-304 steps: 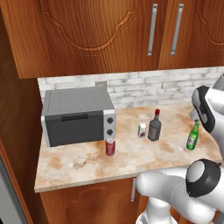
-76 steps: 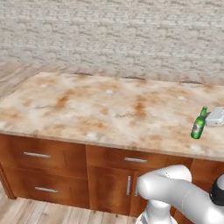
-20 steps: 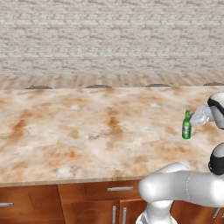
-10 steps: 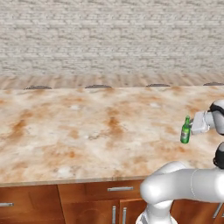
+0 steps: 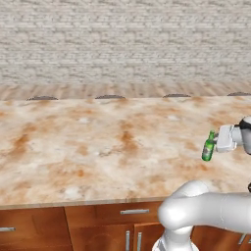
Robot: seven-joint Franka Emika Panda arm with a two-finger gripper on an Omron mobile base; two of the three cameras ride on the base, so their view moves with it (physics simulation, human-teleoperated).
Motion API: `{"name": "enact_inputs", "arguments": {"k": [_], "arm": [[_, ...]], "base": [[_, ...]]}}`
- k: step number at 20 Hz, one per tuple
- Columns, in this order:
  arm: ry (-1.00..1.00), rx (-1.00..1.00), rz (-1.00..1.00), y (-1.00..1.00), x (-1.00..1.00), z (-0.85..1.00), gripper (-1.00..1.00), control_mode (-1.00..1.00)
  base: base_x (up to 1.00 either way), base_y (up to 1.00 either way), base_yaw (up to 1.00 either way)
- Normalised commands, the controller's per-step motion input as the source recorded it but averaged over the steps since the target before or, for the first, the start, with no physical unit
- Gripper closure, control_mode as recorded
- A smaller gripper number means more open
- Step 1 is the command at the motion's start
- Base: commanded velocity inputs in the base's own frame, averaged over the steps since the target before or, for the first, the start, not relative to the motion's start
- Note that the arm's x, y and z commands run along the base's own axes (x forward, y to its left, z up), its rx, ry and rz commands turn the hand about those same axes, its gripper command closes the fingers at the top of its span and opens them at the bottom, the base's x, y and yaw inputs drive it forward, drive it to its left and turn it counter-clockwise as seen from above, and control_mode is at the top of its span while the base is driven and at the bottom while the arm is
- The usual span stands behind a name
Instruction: Move the drinks to the dining counter.
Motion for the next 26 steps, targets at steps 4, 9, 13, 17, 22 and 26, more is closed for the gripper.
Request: {"name": "enact_inputs", "arguments": {"k": [4,9,13,17,22,26], "arm": [[0.0,0.0,0.0,0.0,0.0,0.0,1.0,-1.0],[0.0,0.0,0.0,0.0,0.0,0.0,-1.0,-1.0],[0.0,0.0,0.0,0.0,0.0,0.0,-1.0,-1.0],[0.0,0.0,0.0,0.0,0.0,0.0,-1.0,-1.0],[0.0,0.0,-0.02,-0.03,-0.02,0.0,-1.0,-1.0],[0.0,0.0,-0.15,-0.28,-0.2,0.22,-1.0,-1.0]], "base": [[0.0,0.0,0.0],[0.0,0.0,0.0],[0.0,0.0,0.0],[0.0,0.0,0.0],[0.0,0.0,0.0],[0.0,0.0,0.0]]}}
